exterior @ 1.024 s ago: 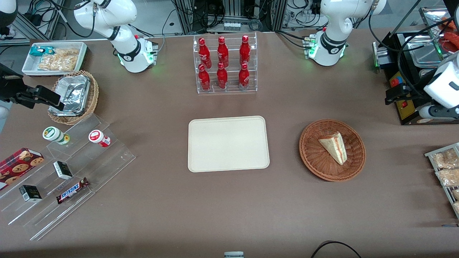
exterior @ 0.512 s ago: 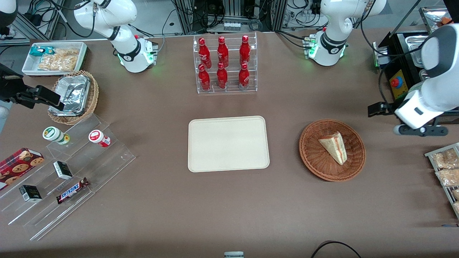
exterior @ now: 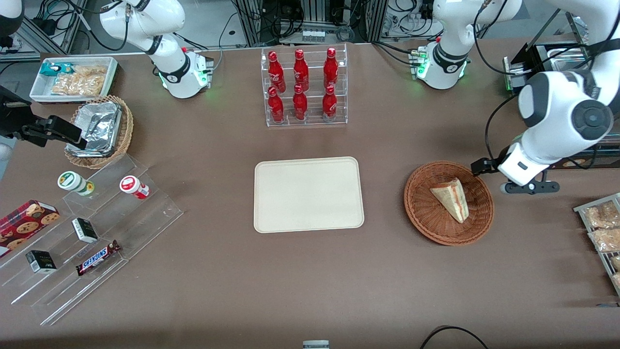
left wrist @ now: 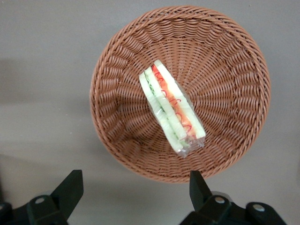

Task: Place sandwich from basket to tray
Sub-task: 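Move the left gripper down over the wrapped sandwich in the basket, then close the left gripper on the wrapped sandwich and lift it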

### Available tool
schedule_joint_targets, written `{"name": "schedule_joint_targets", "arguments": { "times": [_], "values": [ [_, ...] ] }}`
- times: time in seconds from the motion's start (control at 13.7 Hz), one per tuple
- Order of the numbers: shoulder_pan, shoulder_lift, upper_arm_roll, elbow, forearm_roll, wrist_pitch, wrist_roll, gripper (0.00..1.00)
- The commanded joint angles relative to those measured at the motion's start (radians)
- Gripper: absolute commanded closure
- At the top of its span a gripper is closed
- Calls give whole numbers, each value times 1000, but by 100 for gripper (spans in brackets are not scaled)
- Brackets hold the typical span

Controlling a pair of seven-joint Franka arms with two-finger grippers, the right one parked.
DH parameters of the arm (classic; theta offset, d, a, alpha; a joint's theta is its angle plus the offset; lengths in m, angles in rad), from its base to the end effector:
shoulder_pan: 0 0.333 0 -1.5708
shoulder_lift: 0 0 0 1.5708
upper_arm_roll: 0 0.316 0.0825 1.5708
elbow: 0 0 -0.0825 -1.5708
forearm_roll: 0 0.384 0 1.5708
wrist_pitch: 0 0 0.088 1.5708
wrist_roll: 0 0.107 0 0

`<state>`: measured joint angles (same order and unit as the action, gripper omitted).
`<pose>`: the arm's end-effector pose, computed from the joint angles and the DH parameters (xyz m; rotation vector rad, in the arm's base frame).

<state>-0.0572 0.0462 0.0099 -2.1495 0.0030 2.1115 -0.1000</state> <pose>0.5348 -0.0252 0.3731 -3.1287 -0.0799 0.1311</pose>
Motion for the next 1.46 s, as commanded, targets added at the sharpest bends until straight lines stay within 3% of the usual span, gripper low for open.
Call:
{"name": "schedule_joint_targets", "arguments": {
  "times": [0.0, 0.59, 1.39],
  "values": [
    [-33, -39, -4, -75, 2, 85, -137, 0],
    [-102, 58, -4, -84, 2, 191, -697, 0],
    [-92, 179, 1, -86, -15, 286, -753, 0]
  ]
}}
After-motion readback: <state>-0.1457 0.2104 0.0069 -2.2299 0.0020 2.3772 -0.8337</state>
